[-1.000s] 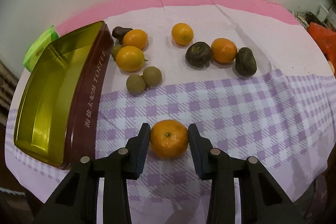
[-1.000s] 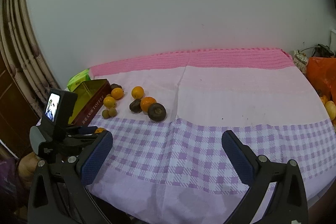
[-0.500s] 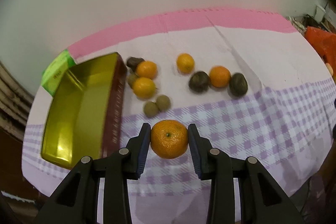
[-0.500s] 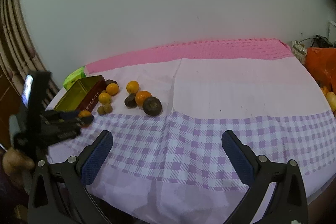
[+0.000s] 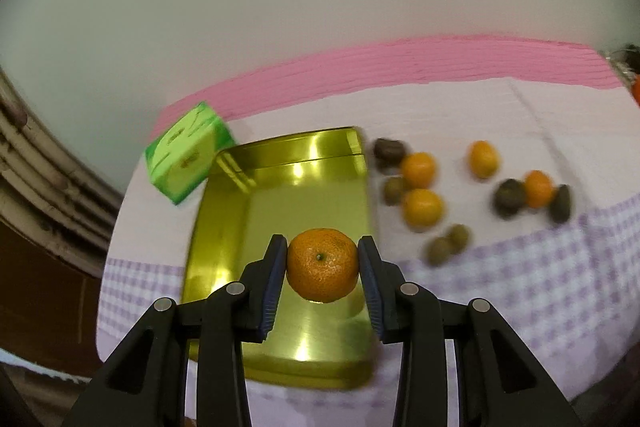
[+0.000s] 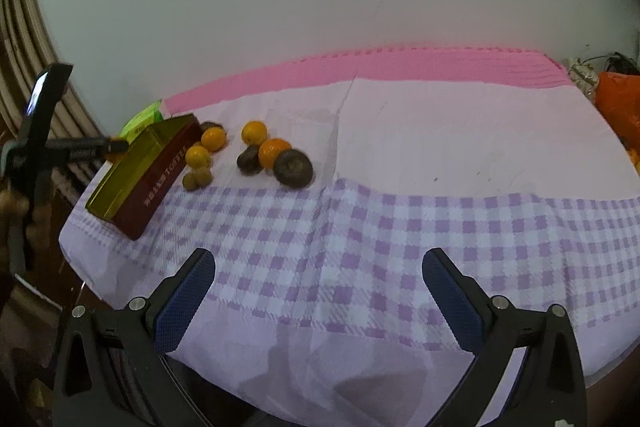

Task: Organize fruits
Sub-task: 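Carry the orange over the tin tray and open the left gripper, then grasp two kiwis with the right gripper and drop them into the tray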

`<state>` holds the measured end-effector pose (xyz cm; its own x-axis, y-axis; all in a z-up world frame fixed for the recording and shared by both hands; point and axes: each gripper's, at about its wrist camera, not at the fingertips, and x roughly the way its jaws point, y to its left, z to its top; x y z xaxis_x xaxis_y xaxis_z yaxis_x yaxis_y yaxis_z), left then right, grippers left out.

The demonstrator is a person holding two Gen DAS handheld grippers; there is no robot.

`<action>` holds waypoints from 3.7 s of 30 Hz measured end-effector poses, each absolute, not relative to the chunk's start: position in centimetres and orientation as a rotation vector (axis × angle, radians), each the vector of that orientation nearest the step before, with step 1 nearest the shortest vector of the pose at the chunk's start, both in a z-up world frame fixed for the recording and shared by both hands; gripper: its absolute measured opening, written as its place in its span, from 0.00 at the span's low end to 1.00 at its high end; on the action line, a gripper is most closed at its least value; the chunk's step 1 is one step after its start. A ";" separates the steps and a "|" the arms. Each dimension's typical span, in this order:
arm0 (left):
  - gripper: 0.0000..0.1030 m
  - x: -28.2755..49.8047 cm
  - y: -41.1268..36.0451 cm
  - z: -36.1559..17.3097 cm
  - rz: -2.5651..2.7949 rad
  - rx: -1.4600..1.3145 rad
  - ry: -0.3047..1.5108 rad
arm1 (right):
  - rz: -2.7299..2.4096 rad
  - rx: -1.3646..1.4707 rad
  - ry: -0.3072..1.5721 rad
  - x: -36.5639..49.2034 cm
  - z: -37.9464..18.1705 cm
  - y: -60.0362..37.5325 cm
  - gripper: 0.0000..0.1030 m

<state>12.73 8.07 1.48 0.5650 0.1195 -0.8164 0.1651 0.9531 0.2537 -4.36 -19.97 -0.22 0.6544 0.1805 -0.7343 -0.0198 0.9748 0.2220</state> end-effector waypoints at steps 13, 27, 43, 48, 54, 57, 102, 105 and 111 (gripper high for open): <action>0.37 22.7 13.5 -3.8 0.057 0.323 1.101 | 0.184 0.134 0.902 -3.5 -1.6 -18.3 1.00; 0.38 27.1 14.1 -6.2 0.063 0.304 1.145 | 0.381 0.042 0.875 -1.6 -0.3 -13.5 1.00; 0.70 11.6 14.5 3.0 0.090 0.050 0.947 | 0.726 -0.110 0.913 10.1 -2.6 -5.4 0.65; 0.71 4.9 15.4 2.9 0.161 0.021 0.921 | 0.782 -0.217 0.968 12.6 -4.3 -3.5 0.58; 0.71 1.7 14.8 0.3 0.207 0.052 0.940 | 0.796 -0.318 0.999 15.1 -5.7 -2.8 0.57; 0.71 1.7 14.5 -0.1 0.193 0.054 0.926 | 0.812 -0.324 1.028 15.9 -6.1 -2.5 0.51; 0.78 2.5 18.5 -0.5 0.346 0.018 0.928 | 0.623 -0.243 1.065 26.4 -4.8 11.3 0.36; 0.80 2.7 18.5 -0.8 0.341 0.022 0.944 | 0.619 -0.192 1.062 26.6 -4.8 11.1 0.37; 0.81 2.9 18.6 -1.0 0.341 0.017 0.955 | 0.626 -0.113 0.984 26.0 -2.9 10.1 0.37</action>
<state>2.87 18.62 -1.00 0.5287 0.2926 -0.7968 -0.2779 0.9466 0.1633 25.97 10.05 -2.94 0.3946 0.4429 -0.8050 -0.5415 0.8199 0.1856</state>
